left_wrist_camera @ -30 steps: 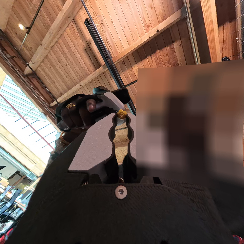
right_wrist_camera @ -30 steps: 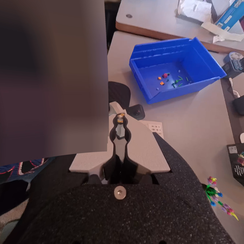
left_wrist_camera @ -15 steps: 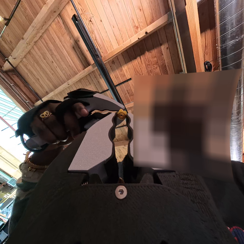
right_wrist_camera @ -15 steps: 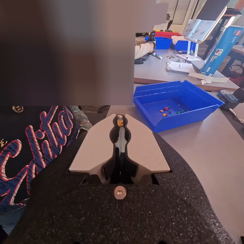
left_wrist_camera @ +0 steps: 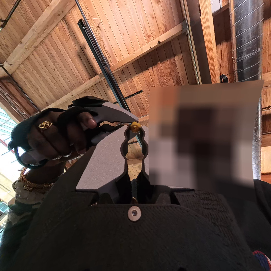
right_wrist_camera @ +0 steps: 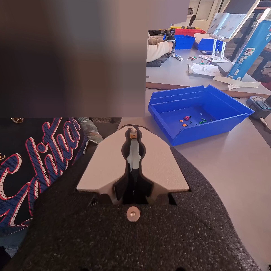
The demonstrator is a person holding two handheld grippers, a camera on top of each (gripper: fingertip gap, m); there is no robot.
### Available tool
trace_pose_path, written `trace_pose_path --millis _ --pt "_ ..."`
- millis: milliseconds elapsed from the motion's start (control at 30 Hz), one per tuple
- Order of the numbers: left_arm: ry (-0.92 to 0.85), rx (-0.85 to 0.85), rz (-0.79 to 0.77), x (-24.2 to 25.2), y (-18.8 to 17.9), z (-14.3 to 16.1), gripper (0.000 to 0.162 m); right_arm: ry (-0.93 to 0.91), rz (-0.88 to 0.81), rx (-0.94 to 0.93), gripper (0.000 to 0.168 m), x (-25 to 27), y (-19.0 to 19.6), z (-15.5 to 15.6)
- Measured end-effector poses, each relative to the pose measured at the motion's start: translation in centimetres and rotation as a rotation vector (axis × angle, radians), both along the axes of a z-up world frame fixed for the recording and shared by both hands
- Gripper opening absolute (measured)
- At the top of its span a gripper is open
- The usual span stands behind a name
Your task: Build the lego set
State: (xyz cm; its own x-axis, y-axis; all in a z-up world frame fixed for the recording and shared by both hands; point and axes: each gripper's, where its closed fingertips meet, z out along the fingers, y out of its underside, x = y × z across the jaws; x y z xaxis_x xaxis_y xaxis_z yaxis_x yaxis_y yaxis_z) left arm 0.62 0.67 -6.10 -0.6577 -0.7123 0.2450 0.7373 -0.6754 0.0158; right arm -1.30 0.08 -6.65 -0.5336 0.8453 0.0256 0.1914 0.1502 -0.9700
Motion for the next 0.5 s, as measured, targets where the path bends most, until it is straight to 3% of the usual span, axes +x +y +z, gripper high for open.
trace_pose_path --millis 500 --pt "0.041 0.013 0.014 -0.26 0.0 -0.23 0.013 -0.006 -0.023 -0.02 0.012 0.43 0.76 -0.12"
